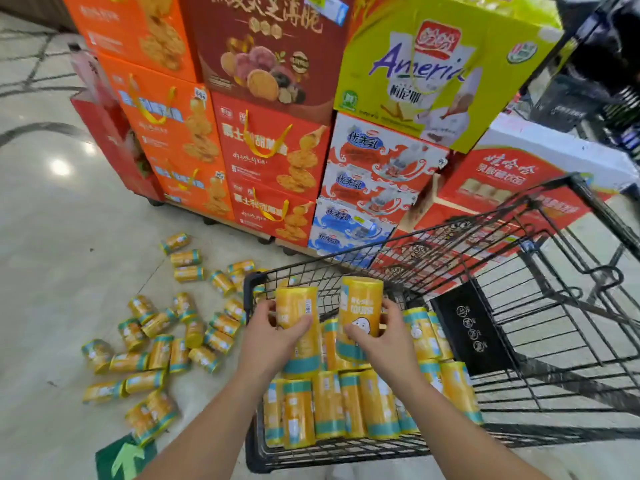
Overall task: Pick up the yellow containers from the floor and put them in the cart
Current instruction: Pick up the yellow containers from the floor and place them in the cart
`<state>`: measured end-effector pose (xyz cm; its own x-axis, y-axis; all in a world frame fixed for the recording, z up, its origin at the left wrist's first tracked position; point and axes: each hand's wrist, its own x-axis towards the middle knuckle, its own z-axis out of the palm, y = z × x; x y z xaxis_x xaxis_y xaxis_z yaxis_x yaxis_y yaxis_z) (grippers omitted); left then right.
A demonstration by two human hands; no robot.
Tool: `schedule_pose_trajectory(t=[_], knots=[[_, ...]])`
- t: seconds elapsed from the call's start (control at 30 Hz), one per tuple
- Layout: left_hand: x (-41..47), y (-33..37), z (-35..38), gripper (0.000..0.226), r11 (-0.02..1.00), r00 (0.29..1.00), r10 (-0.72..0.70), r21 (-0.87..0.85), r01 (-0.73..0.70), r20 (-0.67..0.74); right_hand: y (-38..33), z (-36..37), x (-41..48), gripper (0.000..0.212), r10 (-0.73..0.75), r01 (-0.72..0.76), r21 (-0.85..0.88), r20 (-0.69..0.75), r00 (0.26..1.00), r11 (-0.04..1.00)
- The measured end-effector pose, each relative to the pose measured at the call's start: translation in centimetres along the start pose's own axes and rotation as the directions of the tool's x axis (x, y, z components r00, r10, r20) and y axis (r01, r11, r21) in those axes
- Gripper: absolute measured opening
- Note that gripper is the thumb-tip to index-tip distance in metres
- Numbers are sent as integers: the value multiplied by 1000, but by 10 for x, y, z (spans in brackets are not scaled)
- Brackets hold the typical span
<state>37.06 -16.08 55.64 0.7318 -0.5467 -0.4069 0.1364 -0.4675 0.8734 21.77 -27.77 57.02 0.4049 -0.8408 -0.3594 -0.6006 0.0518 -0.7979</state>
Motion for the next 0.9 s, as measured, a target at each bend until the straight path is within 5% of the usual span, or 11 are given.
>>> schedule_pose_trajectory(t=[0.33,0.67,0.9], knots=[[-18,-85,137,51,902,939,-344,269,338,-26,171,-80,52,83,356,-325,-354,27,934,877],[-4,-162,199,90,751,836,-549,438,494,0,205,-90,68,75,520,-379,-678,5,854,630],[-10,-130,194,92,745,813,-581,426,514,34,191,-94,74,78,519,-361,-692,23,854,625]])
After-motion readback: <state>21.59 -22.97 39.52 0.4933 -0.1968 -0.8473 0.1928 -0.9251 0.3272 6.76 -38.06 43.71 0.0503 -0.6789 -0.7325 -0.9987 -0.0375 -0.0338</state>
